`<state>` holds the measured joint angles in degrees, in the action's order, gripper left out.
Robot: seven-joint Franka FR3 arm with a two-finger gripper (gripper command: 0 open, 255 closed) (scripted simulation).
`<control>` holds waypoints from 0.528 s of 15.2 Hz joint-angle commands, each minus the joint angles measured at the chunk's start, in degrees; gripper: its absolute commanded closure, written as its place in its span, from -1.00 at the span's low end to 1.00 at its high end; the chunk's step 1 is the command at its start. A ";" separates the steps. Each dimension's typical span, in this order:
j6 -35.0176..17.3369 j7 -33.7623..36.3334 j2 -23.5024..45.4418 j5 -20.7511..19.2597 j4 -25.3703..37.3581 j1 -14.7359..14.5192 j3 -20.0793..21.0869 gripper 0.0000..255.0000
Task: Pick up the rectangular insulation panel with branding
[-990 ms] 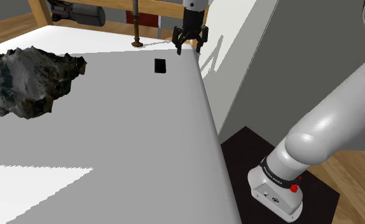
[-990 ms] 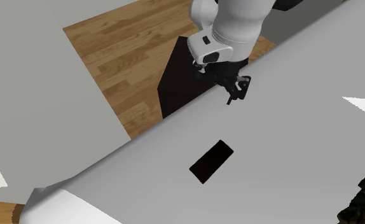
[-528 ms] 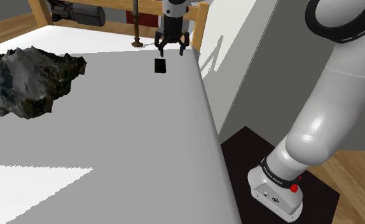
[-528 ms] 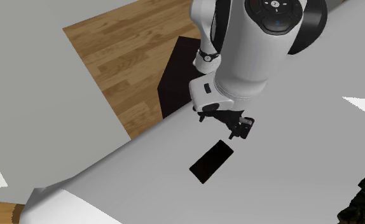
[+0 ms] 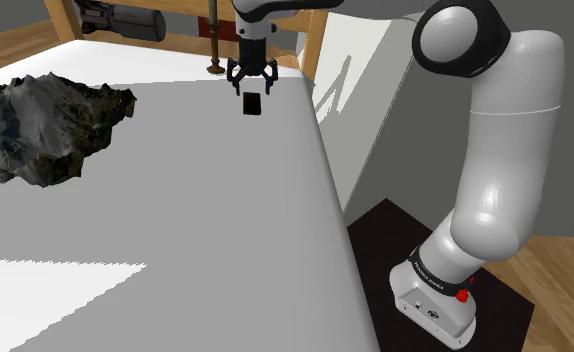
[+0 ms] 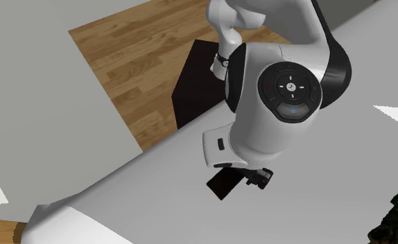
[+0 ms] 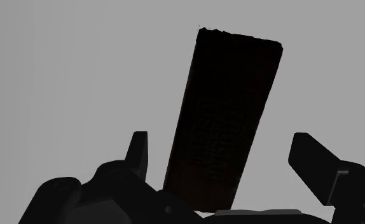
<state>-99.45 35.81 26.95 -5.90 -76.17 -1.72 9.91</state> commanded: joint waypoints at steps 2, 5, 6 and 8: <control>-1.99 0.17 0.54 -0.08 -1.44 0.05 -0.08 -1.00; -3.87 0.27 0.72 -0.14 -3.16 0.12 -0.11 -1.00; -3.87 0.27 0.73 -0.14 -3.13 0.11 -0.11 -1.00; -3.85 0.26 0.77 -0.15 -3.08 0.11 -0.12 1.00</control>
<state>-103.26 36.08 27.66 -6.04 -79.25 -1.61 9.79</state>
